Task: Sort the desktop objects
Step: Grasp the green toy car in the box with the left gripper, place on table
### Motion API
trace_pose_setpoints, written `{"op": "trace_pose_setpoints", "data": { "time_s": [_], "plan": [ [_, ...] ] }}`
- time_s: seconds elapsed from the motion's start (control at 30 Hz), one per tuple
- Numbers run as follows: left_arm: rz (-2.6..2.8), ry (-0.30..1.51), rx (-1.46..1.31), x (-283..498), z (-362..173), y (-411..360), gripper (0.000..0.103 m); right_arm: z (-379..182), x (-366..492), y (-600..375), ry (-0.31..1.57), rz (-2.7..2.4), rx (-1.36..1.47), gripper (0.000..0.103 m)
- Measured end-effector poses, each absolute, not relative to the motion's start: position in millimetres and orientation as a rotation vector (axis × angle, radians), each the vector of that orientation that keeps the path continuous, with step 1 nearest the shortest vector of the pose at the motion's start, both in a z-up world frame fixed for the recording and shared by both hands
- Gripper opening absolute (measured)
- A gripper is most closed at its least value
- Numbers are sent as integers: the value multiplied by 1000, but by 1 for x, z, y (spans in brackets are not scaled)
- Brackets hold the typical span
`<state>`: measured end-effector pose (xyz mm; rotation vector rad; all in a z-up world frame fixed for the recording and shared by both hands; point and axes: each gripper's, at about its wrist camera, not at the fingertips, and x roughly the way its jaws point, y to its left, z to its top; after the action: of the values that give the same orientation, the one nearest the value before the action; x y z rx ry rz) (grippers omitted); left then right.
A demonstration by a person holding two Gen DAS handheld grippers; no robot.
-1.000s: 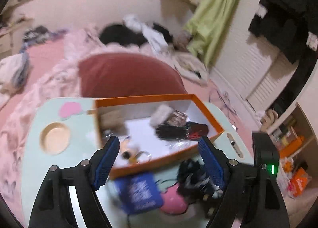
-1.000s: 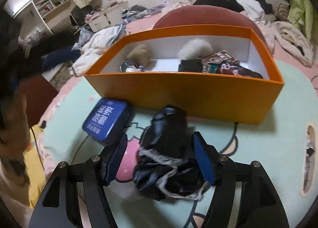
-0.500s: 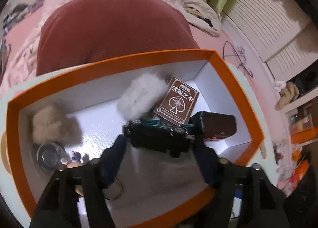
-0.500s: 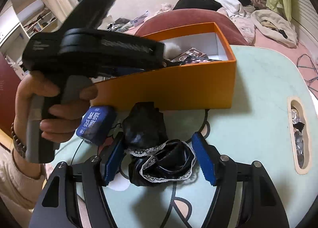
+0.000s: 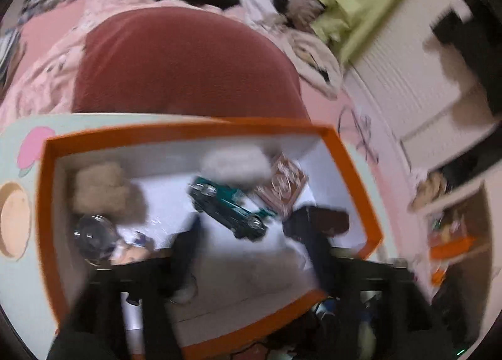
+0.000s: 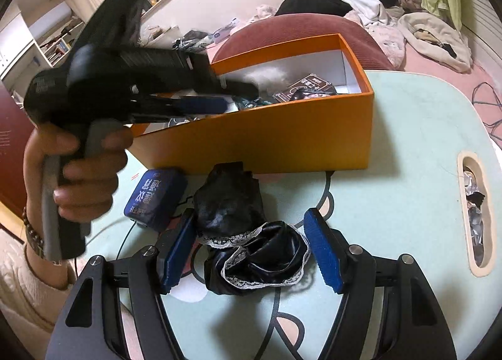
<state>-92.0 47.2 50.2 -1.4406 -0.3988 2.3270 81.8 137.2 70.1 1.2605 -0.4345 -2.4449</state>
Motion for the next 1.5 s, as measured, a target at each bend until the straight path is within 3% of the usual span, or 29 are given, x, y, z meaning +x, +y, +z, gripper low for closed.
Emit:
{"op": "trace_pose_setpoints", "data": {
  "time_s": [0.07, 0.13, 0.2, 0.4, 0.57, 0.6, 0.67, 1.03, 1.2, 1.4, 1.43, 1.5],
  "plan": [
    [2369, -407, -1469, -102, 51, 46, 73, 75, 83, 139, -436, -2444, 1260, 69],
    [2399, -325, -1516, -107, 47, 56, 67, 75, 83, 140, -438, -2443, 1260, 70],
    [2393, -240, -1566, -109, 38, 69, 46, 75, 81, 141, -438, -2443, 1259, 70],
    [2372, -265, -1666, -121, 18, 66, 41, 75, 97, 136, -442, -2441, 1257, 70],
    [2364, -82, -1602, -112, 23, 75, 38, 76, 101, 132, -444, -2443, 1252, 71],
    [2356, -100, -1586, -112, 23, 73, 29, 77, 101, 133, -446, -2441, 1251, 72],
    [2344, -198, -1529, -104, 31, 66, 24, 78, 99, 134, -448, -2440, 1251, 72],
    [2214, -457, -1062, -26, 118, 2, 24, 84, 106, 131, -446, -2444, 1251, 72],
    [2297, -250, -1152, 7, 86, 17, 24, 88, 109, 133, -454, -2443, 1247, 72],
    [2394, -233, -1172, 16, 43, 26, 24, 72, 99, 133, -434, -2468, 1258, 72],
    [2411, -244, -1160, 15, 42, 25, 25, 71, 102, 133, -436, -2473, 1258, 72],
    [2410, -266, -1135, 21, 41, 19, 39, 70, 102, 136, -452, -2490, 1253, 72]
  ]
}}
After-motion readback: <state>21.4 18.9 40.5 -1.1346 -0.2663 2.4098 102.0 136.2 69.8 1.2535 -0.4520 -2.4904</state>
